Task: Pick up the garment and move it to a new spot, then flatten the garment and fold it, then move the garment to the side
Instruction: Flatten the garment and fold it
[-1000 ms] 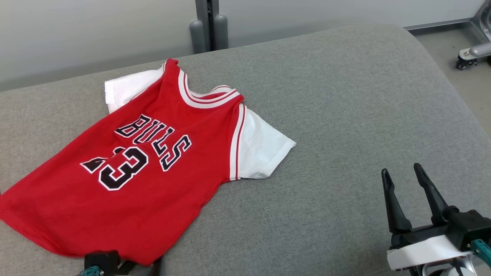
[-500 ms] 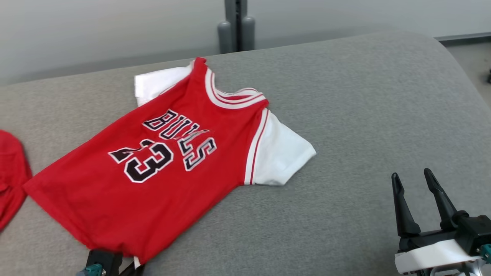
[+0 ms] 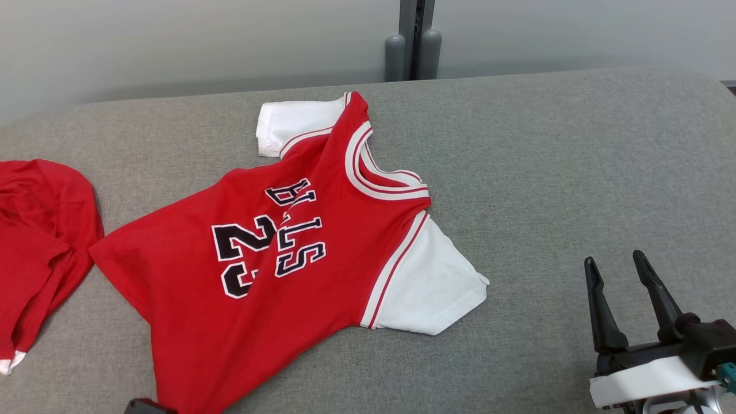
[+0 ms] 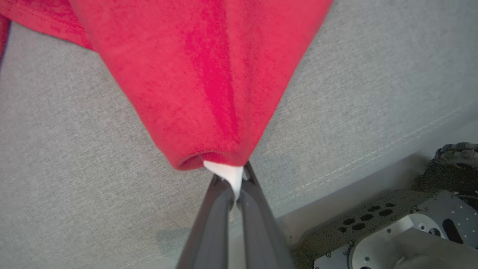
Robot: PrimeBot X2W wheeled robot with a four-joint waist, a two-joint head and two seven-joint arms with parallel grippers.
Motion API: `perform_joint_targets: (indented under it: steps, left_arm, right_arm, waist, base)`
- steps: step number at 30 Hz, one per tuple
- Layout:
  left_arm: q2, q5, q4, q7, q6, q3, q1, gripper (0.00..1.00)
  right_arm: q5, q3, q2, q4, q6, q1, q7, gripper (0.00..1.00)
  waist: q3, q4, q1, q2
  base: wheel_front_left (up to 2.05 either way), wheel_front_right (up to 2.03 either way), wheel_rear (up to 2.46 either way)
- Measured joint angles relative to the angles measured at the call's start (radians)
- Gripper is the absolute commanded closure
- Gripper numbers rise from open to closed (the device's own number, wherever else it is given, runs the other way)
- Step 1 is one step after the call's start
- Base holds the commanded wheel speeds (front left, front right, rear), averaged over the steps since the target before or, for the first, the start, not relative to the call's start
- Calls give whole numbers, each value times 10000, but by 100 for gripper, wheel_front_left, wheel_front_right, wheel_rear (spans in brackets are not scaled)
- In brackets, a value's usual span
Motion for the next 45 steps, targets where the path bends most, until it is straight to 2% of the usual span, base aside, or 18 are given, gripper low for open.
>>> perform_joint_targets:
  steps: [5, 8, 12, 15, 19, 20, 21, 22, 25, 28, 31, 35, 40, 43, 45]
  left_arm:
    - [-242, 171, -671, -420, 414, 222, -112, 100]
    - [-213, 351, -1108, -437, 508, 249, -360, 100]
    - [-286, 531, -1241, -52, -25, -499, -1001, 100]
    - [-742, 637, -637, 297, -575, -1407, -1749, 100]
    - [-1593, 794, 970, 562, -1064, -2357, -2623, 100]
    - [-1712, 803, 1432, 568, -1170, -2516, -2756, 91]
    - [-1912, 792, 1833, 464, -1149, -2550, -2828, 66]
    - [-2000, 913, 2180, 299, -1147, -2610, -2941, 0]
    - [-2439, 800, 2635, -334, -1072, -2522, -3148, 0]
    - [-2638, 382, 2535, -846, -1060, -2282, -3037, 0]
    - [-2803, -575, 1367, -1373, -1183, -1868, -2403, 0]
    - [-2516, -974, -261, -1684, -1087, -1325, -1948, 0]
    - [-2268, -1313, -1659, -2100, -485, -186, -1520, 0]
    - [-2238, -1298, -1559, -2629, 92, 708, -1314, 0]
    - [-2514, -1279, -1241, -3275, 483, 1246, -1234, 0]
  right_arm:
    - [-69, -48, 0, 19, 2, 9, 0, 0]
    - [-86, -50, 0, 27, 0, 12, 0, 0]
    - [-96, 0, 0, 67, 0, -3, 0, 0]
    - [-90, 44, -2, 100, 0, -95, 0, 0]
    - [-61, 224, 2, 155, 0, -109, 0, 0]
    - [-44, 253, -2, 161, 2, -109, 0, 0]
    - [-13, 276, 2, 169, 0, -107, 0, 0]
    - [-8, 288, -2, 163, 2, -112, 0, 0]
    - [-8, 130, 4, 150, 0, -92, 0, 0]
    - [-17, -12, -6, 128, 2, 13, 0, 0]
    - [-111, -184, 0, 40, 2, 114, 0, 0]
    - [-313, -401, 0, -238, 0, 124, 0, 0]
    - [-489, -598, -2, -535, 2, 139, 0, 0]
    - [-570, -637, -2, -619, 0, 139, 0, 0]
    - [-650, -646, 0, -658, 2, 151, 0, 0]
  waist:
    - [-11, -45, 0, 0]
    - [-20, -112, 0, 0]
    - [-9, -264, -1, 0]
    - [9, -413, 0, 0]
    - [-5, -630, 0, 0]
    - [-11, -698, 0, 0]
    - [-9, -768, 0, 0]
    - [-6, -839, 0, 0]
    - [-7, -1017, 0, 0]
    - [-49, -1062, 0, 0]
    - [-110, -1022, 0, 0]
    - [-217, -824, 0, 0]
    - [-399, -491, 0, 0]
    - [-563, -313, 0, 0]
    - [-691, -216, 0, 0]
  base:
    - [0, 0, 0]
    - [0, 0, 0]
    - [0, 0, 0]
    - [0, 0, 0]
    - [0, 0, 0]
    - [0, 0, 0]
    - [0, 0, 0]
    - [0, 0, 0]
    - [0, 0, 0]
    - [0, 0, 0]
    - [0, 0, 0]
    - [0, 0, 0]
    - [0, 0, 0]
    - [0, 0, 0]
    - [0, 0, 0]
